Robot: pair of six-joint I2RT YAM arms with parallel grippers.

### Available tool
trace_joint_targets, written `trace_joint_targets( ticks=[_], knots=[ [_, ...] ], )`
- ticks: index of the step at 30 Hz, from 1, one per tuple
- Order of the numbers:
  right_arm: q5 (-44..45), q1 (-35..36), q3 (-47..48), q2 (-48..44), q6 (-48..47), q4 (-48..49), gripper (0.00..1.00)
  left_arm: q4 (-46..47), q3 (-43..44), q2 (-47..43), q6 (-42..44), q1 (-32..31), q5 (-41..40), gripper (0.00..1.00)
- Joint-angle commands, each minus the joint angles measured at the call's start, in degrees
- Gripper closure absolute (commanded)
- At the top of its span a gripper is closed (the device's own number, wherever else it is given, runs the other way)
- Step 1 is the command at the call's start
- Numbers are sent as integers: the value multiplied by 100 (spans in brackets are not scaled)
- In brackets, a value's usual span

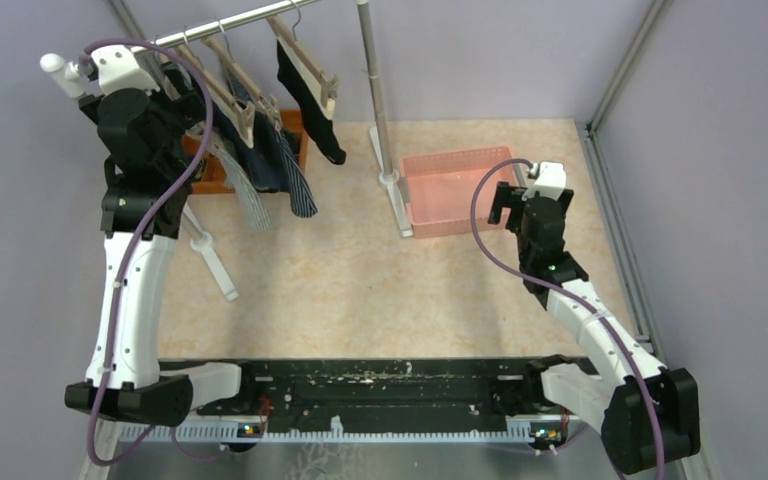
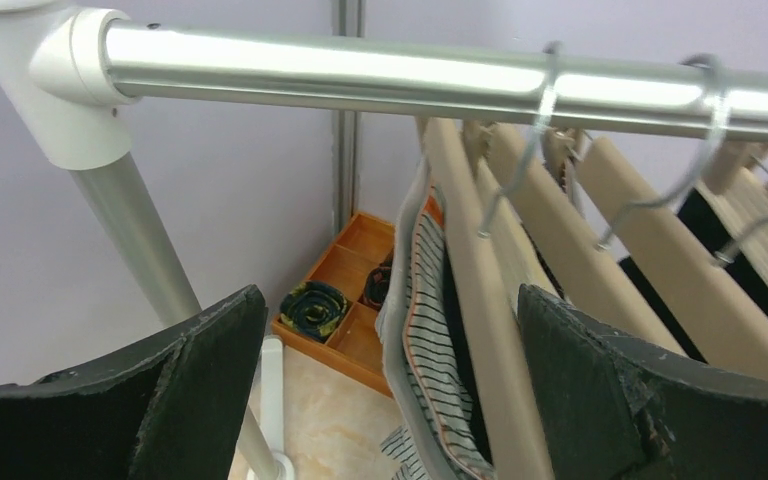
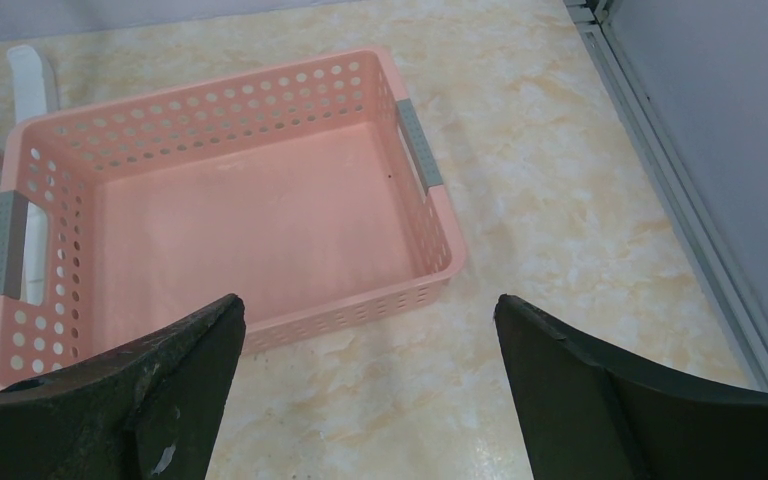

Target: Remove the underwear clipped to the hanger

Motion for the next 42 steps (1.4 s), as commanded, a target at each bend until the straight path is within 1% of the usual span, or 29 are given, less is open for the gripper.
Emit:
trace_joint_targets(
  ticks=[1,4,8,11,12,15,16,21,27,30,33,38,42],
  knots=[
    [-49,74,284,-189,-94,182,5,-279,260,211,-415,482,620,0],
    [-31,74,276,-182,-109,208,5,-384,368,291,-570,692,1089,0],
    [-12,75,250,-150,-111,267,5,-440,462,343,-618,711,1375,0],
    [-3,75,251,-99,-119,287,5,-492,488,324,-631,711,1424,1],
    [-5,75,258,-89,-125,294,5,-514,492,311,-637,715,1434,3],
    [-1,75,258,-45,-127,333,5,-547,492,248,-614,712,1448,15],
    [1,75,250,-33,-123,346,5,-552,486,233,-607,713,1430,17],
    [-17,75,249,21,-125,388,5,-618,489,165,-607,711,1322,18],
    [-47,81,275,22,-131,411,5,-873,504,108,-648,713,1466,19],
    [-48,105,269,12,-139,410,5,-1114,598,102,-707,711,1626,22],
    [-70,125,258,-3,-129,402,5,-1499,921,201,-813,717,1919,26],
    [-131,143,232,13,-101,427,5,-2216,1445,381,-1089,720,2323,25],
    [-173,145,193,28,-91,479,5,-2799,1684,494,-1189,716,2448,24]
  ],
)
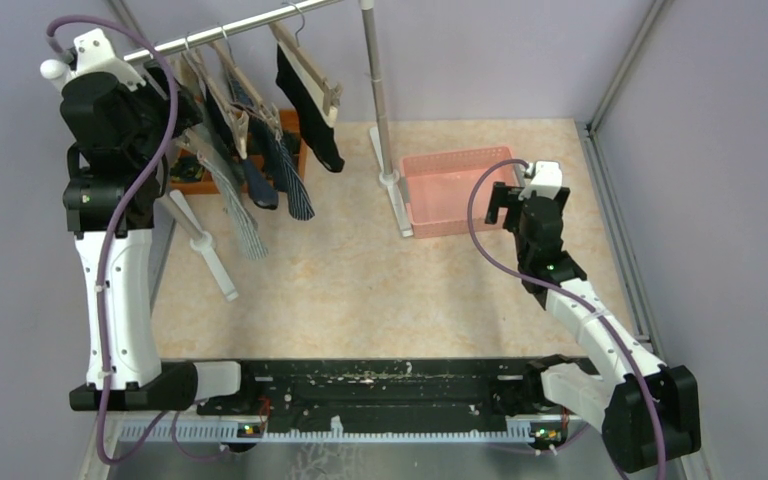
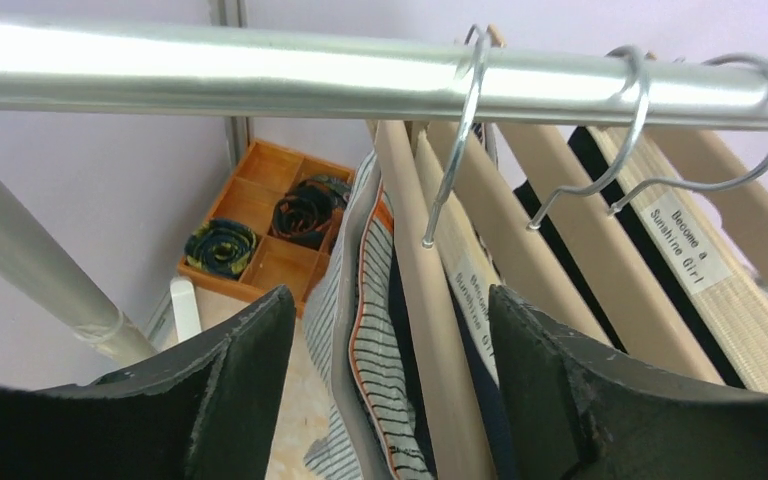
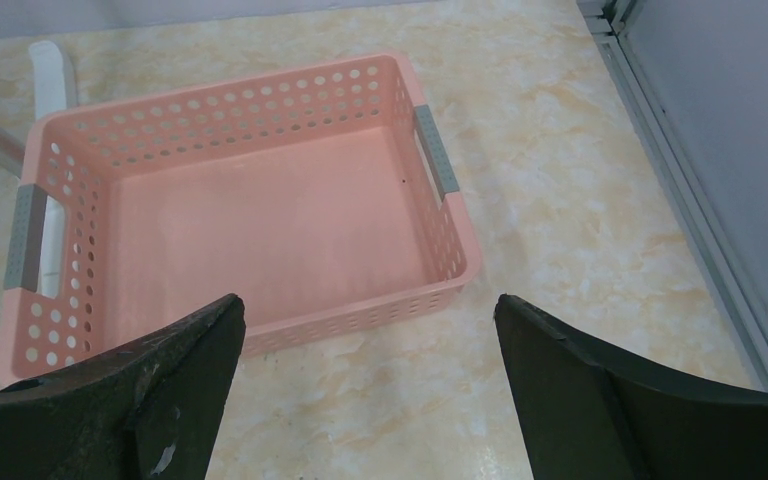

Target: Remove the underwear clipped to the hanger

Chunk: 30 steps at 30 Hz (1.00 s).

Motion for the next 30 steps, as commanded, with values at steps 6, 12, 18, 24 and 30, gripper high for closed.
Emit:
trace_joint_targets(
  ticks=[6,12,18,24,30],
  knots=[
    [-197,79,96,-46,-7,573,5,-916,60,29,-251,22,429,13],
    [-282,80,110,6,-46,562,5,-957,246,45,-352,18,424,10],
    [-311,109,-4,29,-10,613,5,-1290,915,146,-443,22,141,6],
    [-369,140,3,104,-17,622,5,-1392,1380,248,-497,16,72,1],
    [-387,174,-62,104,9,640,5,-1093,1081,191,-283,23,-395,3]
  ],
)
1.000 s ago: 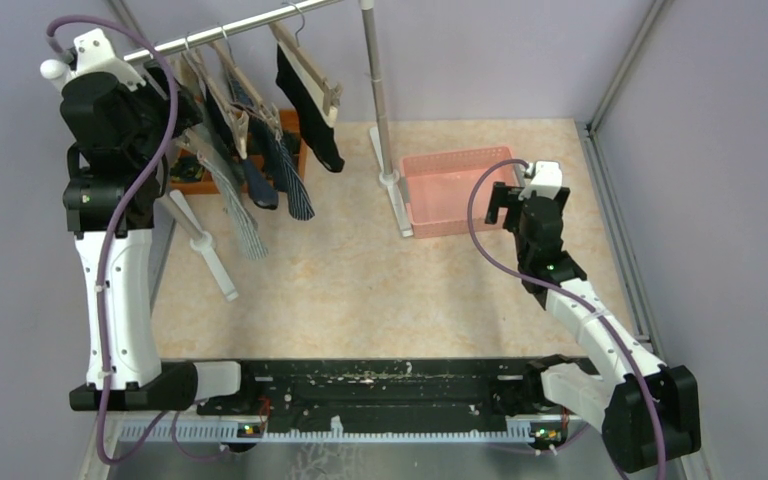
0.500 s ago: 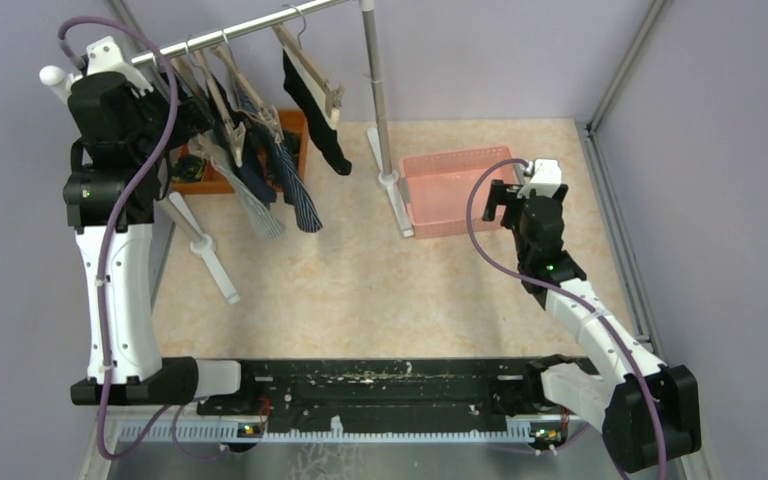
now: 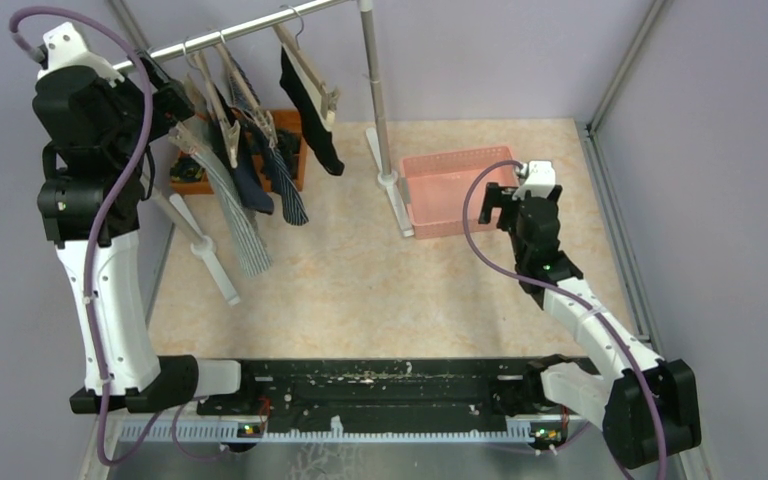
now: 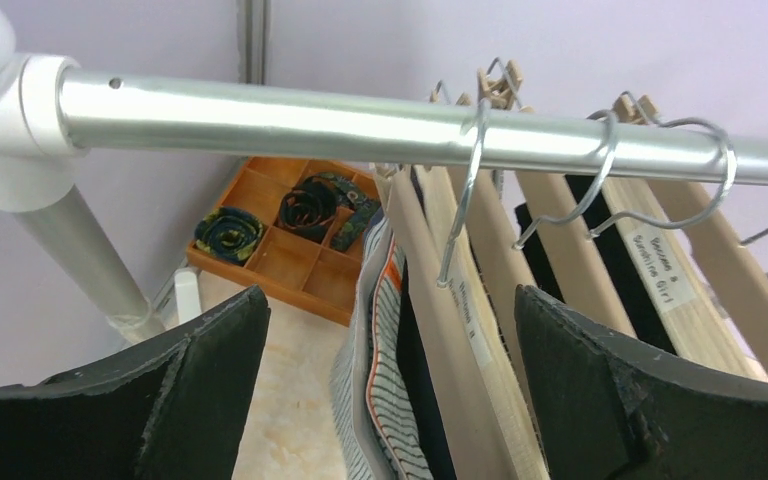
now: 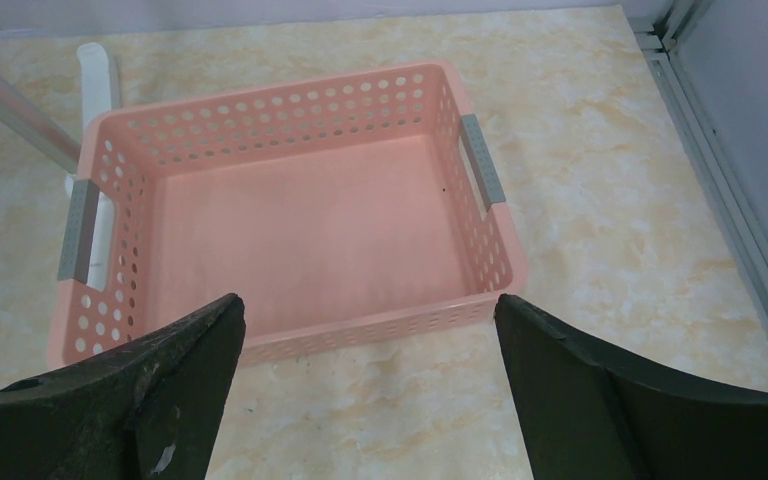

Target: Remove the underwear clipped to the hanger

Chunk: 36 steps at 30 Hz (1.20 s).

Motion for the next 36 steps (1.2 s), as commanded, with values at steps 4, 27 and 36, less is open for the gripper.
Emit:
trace_joint_targets(
  ticks=[4,27,36],
  knots=[
    [-52,83,-21,-63,-19,316,5,381,-775,-97,351,10,-535,5],
    [-135,272,-69,-42,-179,413,4,3202,-2857,-453,620,72,-1147,0],
    [-93,325,-45,12,-278,343,4,3602,-2554,-295,1026,112,-1483,0]
  ],
)
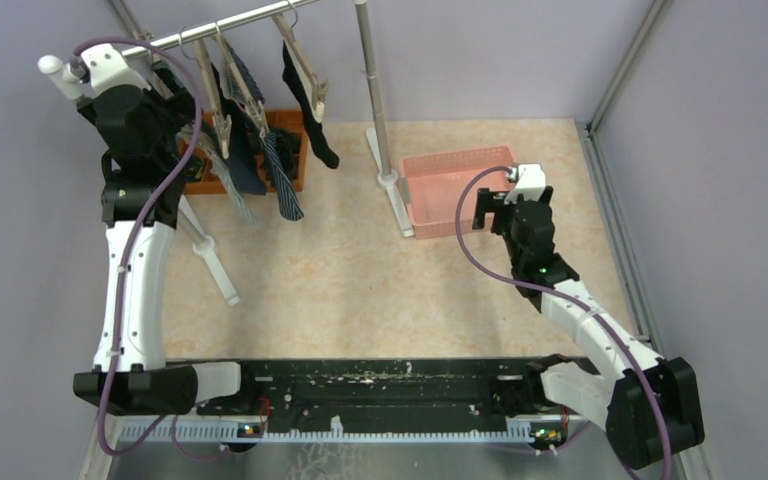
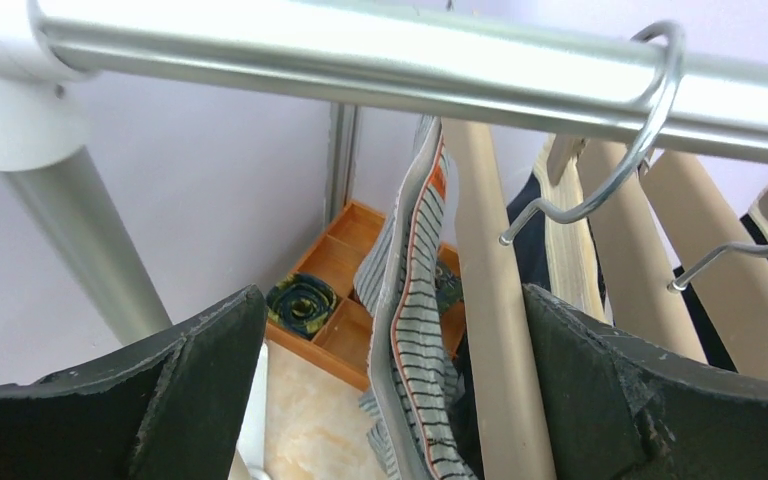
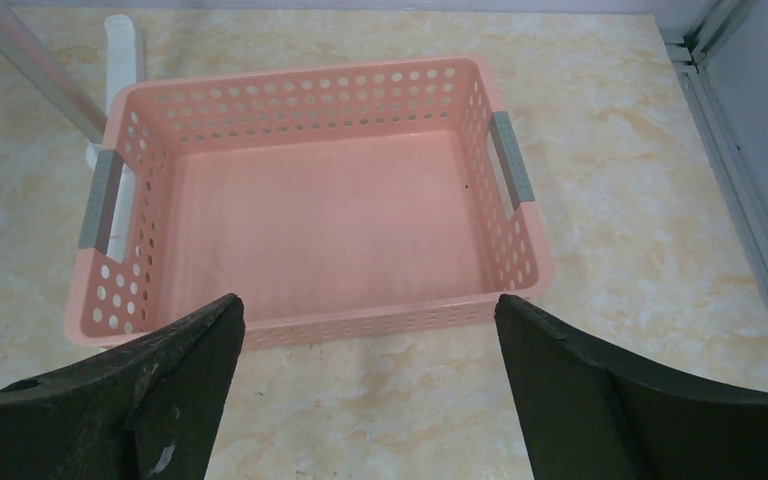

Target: Remove the underwear clipped to the hanger

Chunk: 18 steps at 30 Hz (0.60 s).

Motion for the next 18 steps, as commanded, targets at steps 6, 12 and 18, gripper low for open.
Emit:
trace_joint_targets(
  ticks=[6,12,18],
  knots=[
    [23,130,64,153,-76,297,4,49,1005,292,271,71,-82,0],
    [28,164,87,263,-107,341,4,-577,1565,423,151,67,246,3],
    [129,178,114,200,-190,301,4,-1956,2620,660,-251,70,937,8]
  ],
)
